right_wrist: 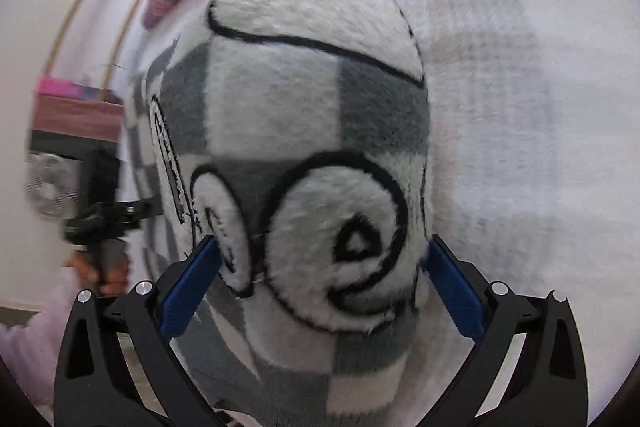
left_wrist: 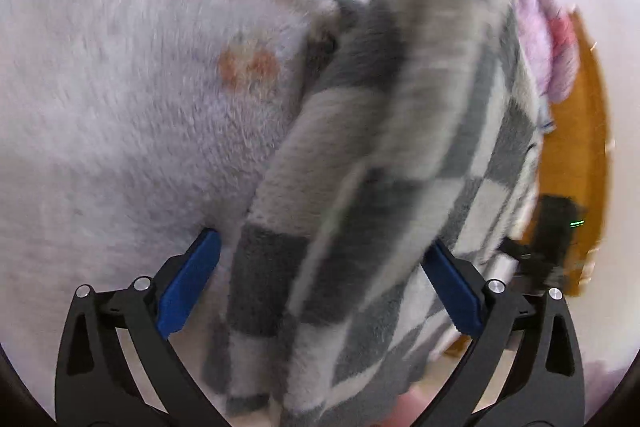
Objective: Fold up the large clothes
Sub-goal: 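Grasp the folded bundle with both grippers and lift it off the sheet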
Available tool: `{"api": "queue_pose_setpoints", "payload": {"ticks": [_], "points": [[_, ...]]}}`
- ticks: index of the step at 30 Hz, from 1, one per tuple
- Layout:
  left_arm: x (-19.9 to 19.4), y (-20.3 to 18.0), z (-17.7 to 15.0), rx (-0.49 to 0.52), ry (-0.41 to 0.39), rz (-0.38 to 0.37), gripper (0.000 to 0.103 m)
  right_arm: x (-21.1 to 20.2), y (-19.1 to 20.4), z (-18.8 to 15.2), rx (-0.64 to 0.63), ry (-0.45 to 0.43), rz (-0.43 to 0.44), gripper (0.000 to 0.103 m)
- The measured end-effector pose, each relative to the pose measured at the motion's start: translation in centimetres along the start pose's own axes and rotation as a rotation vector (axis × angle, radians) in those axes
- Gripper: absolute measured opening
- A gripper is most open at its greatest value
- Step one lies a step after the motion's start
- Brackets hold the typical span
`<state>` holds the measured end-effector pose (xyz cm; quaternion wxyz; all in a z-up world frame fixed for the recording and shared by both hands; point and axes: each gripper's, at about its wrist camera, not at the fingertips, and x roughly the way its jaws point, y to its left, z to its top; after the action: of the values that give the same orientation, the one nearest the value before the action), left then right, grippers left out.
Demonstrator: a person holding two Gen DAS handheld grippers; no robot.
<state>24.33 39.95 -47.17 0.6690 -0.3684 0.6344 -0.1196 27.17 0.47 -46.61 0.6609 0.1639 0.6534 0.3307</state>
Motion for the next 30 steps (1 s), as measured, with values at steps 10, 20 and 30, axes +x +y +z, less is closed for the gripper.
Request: {"api": "queue_pose_setpoints", "payload": {"ticks": [10, 20, 30], "points": [[2.6, -2.0, -1.9, 0.054, 0.094, -0.038, 0.098, 3.9, -0.8, -3.2, 0.187, 0.183, 0.222, 0.097], [-1.3, -6.4, -5.5, 0.154, -0.15, 0.238, 0.058, 1.5, 5.5, -5.2, 0.123, 0.091, -0.149, 0.066], [-4.7, -9.5, -6.2, 0.203, -0.206, 0.269, 0.052, -1.6, 9.4, -6.9, 0.08, 0.037, -0.172, 0.057]]}}
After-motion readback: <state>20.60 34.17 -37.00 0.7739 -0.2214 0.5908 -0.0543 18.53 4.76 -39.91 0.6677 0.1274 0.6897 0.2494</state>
